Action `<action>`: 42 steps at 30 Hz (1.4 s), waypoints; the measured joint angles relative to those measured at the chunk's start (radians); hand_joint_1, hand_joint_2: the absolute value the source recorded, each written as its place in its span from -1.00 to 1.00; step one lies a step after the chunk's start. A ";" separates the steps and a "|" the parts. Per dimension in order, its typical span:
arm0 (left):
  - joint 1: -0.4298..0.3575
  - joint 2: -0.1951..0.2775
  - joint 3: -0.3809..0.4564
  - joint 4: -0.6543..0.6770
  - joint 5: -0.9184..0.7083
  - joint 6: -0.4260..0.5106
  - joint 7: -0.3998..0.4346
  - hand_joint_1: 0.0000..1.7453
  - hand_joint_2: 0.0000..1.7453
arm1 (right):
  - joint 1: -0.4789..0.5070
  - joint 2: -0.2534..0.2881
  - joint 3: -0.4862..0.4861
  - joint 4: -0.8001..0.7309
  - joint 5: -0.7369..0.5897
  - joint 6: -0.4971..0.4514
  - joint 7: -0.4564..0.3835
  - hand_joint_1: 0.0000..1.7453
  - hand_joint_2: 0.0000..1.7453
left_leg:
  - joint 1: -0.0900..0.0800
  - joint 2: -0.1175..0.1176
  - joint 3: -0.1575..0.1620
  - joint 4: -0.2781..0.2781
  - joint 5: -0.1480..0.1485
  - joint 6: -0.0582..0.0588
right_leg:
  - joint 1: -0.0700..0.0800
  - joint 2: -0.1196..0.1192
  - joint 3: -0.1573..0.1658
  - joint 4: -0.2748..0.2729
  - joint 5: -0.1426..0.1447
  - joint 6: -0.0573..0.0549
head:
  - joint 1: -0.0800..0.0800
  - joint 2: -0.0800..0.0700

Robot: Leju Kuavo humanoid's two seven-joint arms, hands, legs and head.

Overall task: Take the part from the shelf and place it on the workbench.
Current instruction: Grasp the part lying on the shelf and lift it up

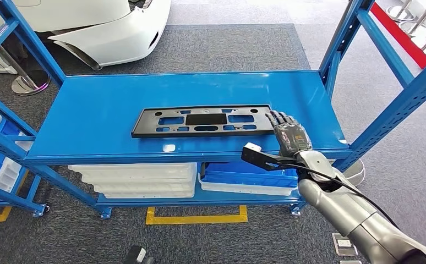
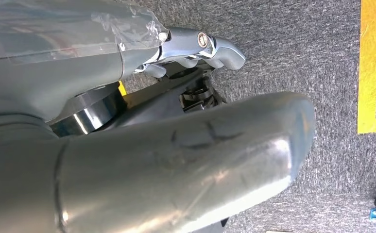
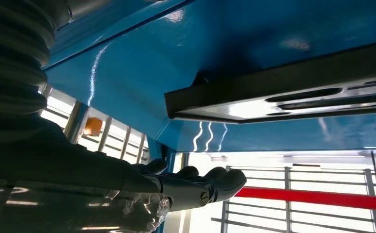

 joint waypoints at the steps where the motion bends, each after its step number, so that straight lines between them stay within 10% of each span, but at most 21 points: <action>1: 0.000 0.000 0.000 0.000 -0.001 0.000 0.000 -1.00 -1.00 | -0.006 0.006 0.006 0.015 -0.001 -0.004 -0.006 -1.00 1.00 | 0.000 0.000 0.000 0.000 0.000 0.000 | 0.000 0.000 0.000 0.000 0.000 0.000 | 0.000 0.000; 42: 0.014 0.011 0.003 0.001 -0.075 -0.033 0.026 -1.00 -1.00 | -0.174 0.081 0.167 0.345 0.101 -0.017 0.025 -1.00 1.00 | 0.000 0.000 0.000 0.001 0.002 0.000 | 0.000 0.001 0.000 0.000 0.003 0.001 | 0.001 0.000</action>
